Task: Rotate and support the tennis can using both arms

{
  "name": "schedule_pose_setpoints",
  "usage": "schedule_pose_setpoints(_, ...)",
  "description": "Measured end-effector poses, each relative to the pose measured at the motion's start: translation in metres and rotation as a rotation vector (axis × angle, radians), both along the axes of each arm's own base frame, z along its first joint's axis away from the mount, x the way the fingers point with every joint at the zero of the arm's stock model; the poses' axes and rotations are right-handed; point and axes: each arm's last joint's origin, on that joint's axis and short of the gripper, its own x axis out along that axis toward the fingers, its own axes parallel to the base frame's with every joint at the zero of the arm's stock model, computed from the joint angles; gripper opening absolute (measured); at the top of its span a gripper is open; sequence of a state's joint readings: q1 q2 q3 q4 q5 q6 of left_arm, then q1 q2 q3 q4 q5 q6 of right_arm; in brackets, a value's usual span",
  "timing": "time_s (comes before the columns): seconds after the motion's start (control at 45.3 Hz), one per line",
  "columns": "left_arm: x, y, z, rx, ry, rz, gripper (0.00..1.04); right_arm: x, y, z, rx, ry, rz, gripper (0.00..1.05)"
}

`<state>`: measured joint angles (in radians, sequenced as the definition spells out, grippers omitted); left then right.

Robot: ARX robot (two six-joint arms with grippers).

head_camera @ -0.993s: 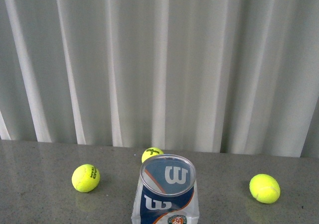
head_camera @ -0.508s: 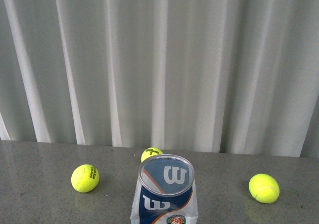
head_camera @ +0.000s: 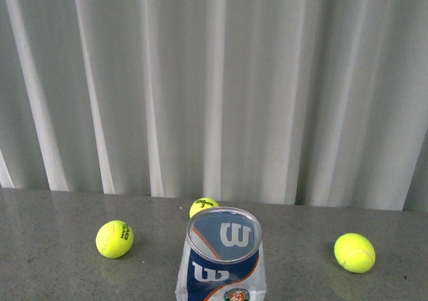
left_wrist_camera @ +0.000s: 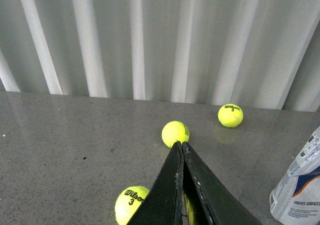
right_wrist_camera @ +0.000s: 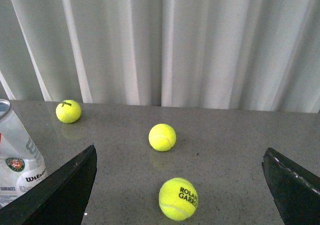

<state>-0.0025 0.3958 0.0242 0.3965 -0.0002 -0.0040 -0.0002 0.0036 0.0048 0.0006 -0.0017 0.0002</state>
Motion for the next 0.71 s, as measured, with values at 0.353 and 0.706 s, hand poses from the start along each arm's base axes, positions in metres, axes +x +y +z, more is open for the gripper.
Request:
schedule_pose_setpoints(0.353,-0.011,0.000,0.001,0.000,-0.004,0.000,0.04,0.000,0.000,0.000,0.000,0.000,0.000,0.98)
schedule_pose_setpoints(0.706,-0.026,0.000,-0.004,0.000,0.014,0.000,0.04,0.000,0.000,0.000,0.000,0.000,0.000,0.98)
